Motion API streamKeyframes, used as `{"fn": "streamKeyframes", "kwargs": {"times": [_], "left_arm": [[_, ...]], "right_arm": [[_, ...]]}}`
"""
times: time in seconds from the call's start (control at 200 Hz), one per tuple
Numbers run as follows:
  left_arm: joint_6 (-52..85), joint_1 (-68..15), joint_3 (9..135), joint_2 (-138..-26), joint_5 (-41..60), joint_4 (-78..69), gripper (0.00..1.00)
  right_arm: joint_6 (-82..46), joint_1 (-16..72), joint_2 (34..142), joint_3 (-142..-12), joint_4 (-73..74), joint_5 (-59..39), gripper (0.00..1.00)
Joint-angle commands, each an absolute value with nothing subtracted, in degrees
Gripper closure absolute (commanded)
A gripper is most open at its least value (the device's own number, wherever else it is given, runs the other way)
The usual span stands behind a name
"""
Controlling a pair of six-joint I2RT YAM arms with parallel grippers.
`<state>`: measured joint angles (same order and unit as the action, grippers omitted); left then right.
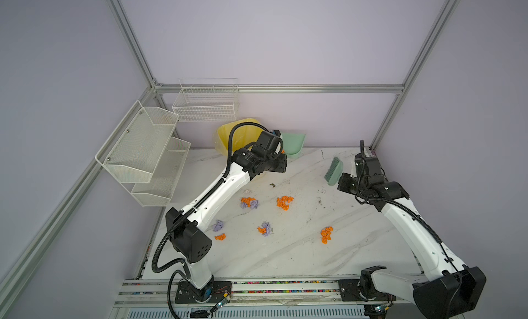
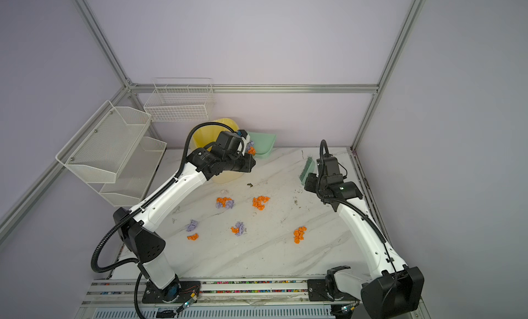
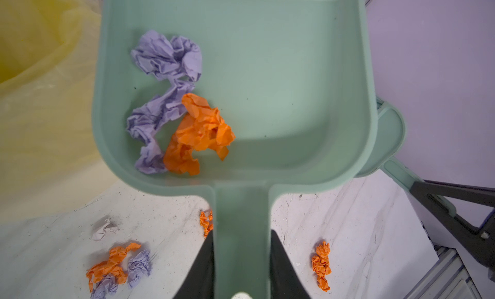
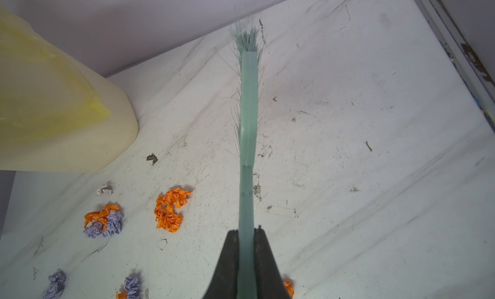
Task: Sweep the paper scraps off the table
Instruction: 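Lift the scrap-filled dustpan with the left gripper and carry it toward the yellow bin, then tilt the dustpan over the yellow bin with the left gripper to dump scraps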
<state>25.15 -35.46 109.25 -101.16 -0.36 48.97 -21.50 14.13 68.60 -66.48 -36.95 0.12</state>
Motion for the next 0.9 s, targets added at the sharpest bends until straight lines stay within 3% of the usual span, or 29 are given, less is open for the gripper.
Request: {"fn": "streamKeyframes", "kwargs": {"times": [0.0, 0.895], "left_arm": [[26.8, -34.1, 116.7, -100.4, 2.8, 47.8, 1.0], [31.0, -25.8, 114.2, -96.0, 4.9, 46.8, 1.0]], "right_arm": [[-21.7, 13.8, 67.5, -66.0, -35.5, -0.1, 1.0], [-23.0, 13.8, 68.0, -66.1, -34.1, -2.7, 1.0]]}}
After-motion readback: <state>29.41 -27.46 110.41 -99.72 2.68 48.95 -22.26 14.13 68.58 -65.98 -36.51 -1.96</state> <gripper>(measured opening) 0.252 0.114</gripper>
